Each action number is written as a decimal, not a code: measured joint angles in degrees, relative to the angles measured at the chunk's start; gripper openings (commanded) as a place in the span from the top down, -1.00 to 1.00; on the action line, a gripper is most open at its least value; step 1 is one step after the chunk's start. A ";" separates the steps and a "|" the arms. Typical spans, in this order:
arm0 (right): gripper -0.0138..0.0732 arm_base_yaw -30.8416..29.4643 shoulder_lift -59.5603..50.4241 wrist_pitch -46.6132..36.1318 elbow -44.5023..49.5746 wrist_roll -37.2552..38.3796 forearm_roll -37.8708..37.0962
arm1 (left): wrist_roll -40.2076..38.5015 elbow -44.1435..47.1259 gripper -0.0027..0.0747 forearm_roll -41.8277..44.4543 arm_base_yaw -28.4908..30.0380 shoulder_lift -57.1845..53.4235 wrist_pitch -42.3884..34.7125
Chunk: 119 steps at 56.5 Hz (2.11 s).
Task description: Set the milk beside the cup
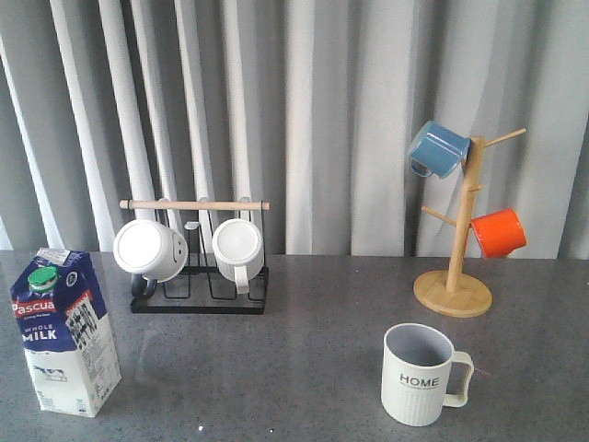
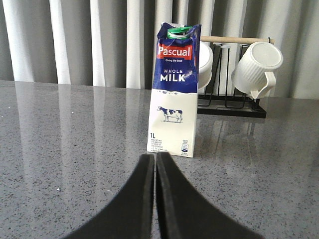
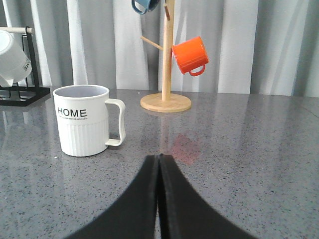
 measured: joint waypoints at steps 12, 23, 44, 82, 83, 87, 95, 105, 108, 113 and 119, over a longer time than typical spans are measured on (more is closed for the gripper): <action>0.70 0.00 0.00 0.00 0.00 0.00 0.00 | 0.00 0.00 0.95 0.00 0.00 0.00 0.00; 0.70 0.00 0.00 0.00 0.00 0.00 0.00 | 0.00 0.00 0.95 0.00 0.00 0.00 0.00; 0.70 0.00 0.00 0.00 0.00 0.00 0.00 | 0.00 0.00 0.95 0.00 0.00 0.00 0.00; 0.70 0.00 0.00 -17.83 -0.98 7.48 3.76 | -3.43 -0.48 0.95 -0.92 0.00 0.00 -7.94; 0.70 0.00 0.14 -18.68 -1.72 7.74 3.76 | -4.63 -0.94 0.95 -1.08 0.00 0.00 -10.83; 0.70 0.00 2.56 -20.94 -5.92 8.35 2.79 | -5.93 -3.79 0.95 -1.27 0.00 0.24 -17.18; 0.70 0.00 16.94 -15.90 -18.37 8.89 -3.74 | -2.72 -14.48 0.95 -1.31 0.00 11.79 -18.17; 0.70 0.00 35.89 -10.93 -25.53 9.02 -3.69 | -1.71 -23.54 0.95 -1.44 -1.91 33.35 -14.18; 0.70 0.00 39.66 -10.62 -25.70 9.02 -2.38 | -1.71 -24.99 0.95 -1.44 -3.06 38.33 -14.69; 0.68 0.00 44.47 -10.47 -25.70 8.71 -1.71 | -1.69 -26.69 0.93 -1.44 -4.03 44.68 -16.56; 0.52 0.00 48.36 -10.47 -25.70 7.77 -3.30 | -1.69 -29.30 0.85 -1.44 -4.29 49.84 -16.68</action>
